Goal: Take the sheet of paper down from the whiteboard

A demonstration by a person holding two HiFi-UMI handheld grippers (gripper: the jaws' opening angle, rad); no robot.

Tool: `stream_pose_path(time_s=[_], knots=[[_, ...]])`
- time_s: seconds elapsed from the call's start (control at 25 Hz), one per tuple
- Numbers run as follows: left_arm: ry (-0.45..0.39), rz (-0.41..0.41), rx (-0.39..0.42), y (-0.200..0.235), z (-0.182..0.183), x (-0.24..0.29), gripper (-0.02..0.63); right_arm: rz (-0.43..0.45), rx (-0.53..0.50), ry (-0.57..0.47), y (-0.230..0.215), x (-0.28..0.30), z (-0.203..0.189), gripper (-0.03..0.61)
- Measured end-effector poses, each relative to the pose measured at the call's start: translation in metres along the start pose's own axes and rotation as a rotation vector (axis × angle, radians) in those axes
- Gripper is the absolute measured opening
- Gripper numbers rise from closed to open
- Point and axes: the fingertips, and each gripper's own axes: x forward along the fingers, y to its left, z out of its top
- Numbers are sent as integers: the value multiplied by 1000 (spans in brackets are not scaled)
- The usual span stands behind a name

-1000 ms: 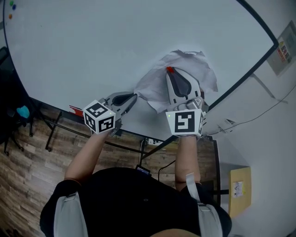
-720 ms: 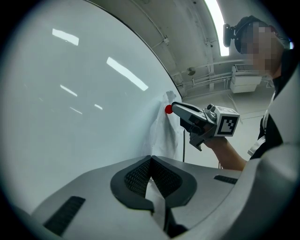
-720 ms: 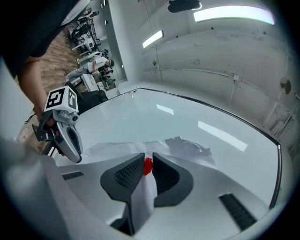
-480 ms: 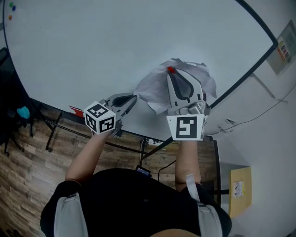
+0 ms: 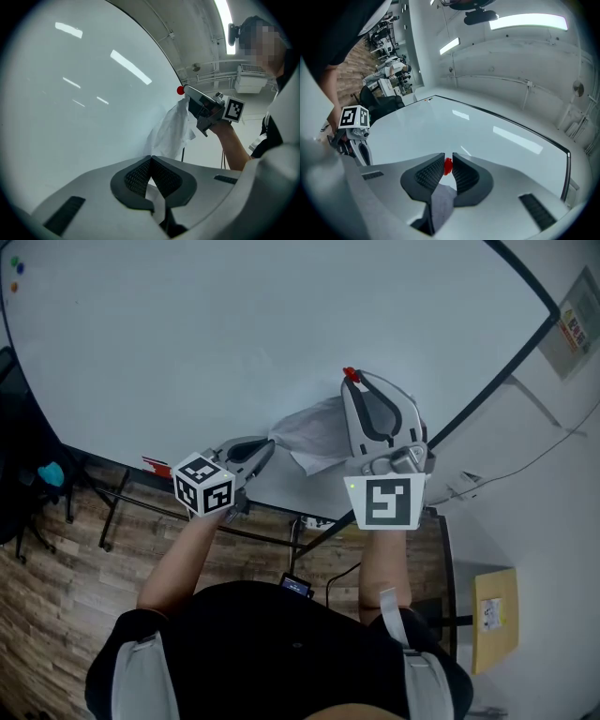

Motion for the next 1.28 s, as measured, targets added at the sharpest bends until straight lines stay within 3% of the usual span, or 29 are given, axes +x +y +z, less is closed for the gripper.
stream_pose_path(time_s=[0.4, 0.76, 1.28], knots=[[46, 96, -44, 25, -30, -37, 11, -12, 37, 1, -9, -4, -6, 60], [47, 186, -41, 43, -29, -77, 11, 17, 109, 6, -7, 12, -27, 60], [68, 177, -45, 40, -34, -75, 11, 22, 154, -14, -5, 25, -39, 60]])
